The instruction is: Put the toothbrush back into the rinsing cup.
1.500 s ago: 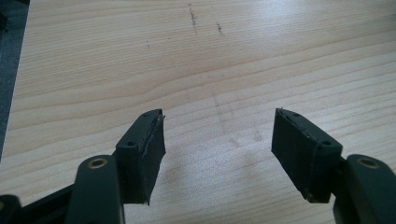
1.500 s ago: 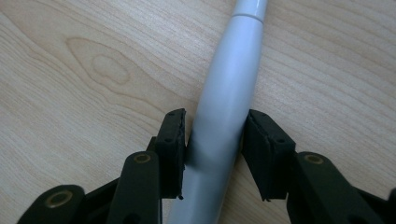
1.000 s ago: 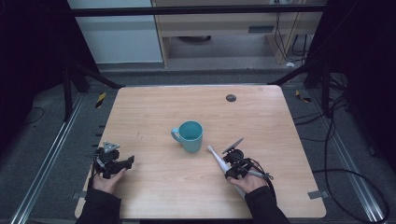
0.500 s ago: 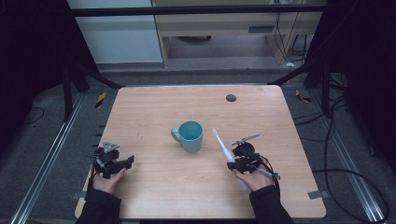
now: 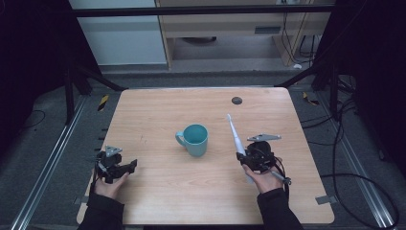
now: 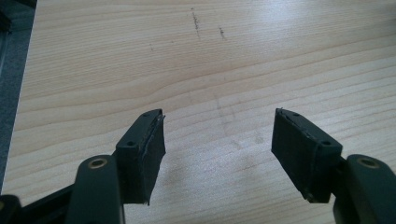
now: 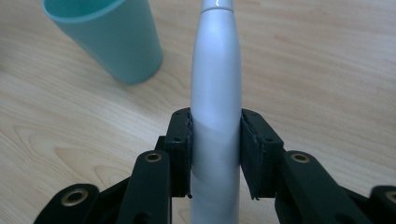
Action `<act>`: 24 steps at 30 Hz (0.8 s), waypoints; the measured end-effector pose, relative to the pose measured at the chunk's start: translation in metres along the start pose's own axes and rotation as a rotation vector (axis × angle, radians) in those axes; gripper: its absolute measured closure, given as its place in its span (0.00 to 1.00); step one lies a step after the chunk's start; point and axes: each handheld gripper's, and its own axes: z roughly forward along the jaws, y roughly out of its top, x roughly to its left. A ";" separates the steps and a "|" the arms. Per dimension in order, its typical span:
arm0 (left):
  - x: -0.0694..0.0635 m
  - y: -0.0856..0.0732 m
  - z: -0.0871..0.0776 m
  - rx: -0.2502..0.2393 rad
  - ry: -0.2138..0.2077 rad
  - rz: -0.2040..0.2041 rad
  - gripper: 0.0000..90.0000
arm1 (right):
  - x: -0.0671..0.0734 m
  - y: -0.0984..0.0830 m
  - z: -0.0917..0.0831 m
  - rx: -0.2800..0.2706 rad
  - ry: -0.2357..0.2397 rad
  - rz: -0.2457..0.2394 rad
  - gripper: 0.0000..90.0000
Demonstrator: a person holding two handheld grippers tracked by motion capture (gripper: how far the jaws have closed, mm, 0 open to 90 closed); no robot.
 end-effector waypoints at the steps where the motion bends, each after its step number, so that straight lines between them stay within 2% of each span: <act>1: 0.000 0.000 0.000 0.000 0.000 0.000 0.38 | 0.000 0.001 -0.002 -0.020 -0.001 0.007 0.74; 5: -0.001 0.000 0.000 -0.002 0.000 0.000 0.38 | -0.003 0.009 -0.007 -0.102 0.001 0.031 0.74; 8: 0.000 0.000 0.000 -0.001 -0.001 0.000 0.38 | -0.003 0.017 -0.007 -0.138 0.004 0.040 0.74; 11: 0.000 0.000 0.000 -0.002 -0.001 0.000 0.38 | 0.000 0.025 -0.005 -0.172 -0.002 0.044 0.74; 17: 0.000 0.000 0.000 -0.004 -0.003 -0.002 0.38 | 0.009 0.041 0.002 -0.290 0.000 0.068 0.74; 24: 0.001 0.000 0.000 -0.004 -0.004 -0.004 0.38 | 0.014 0.055 0.005 -0.369 0.002 0.081 0.74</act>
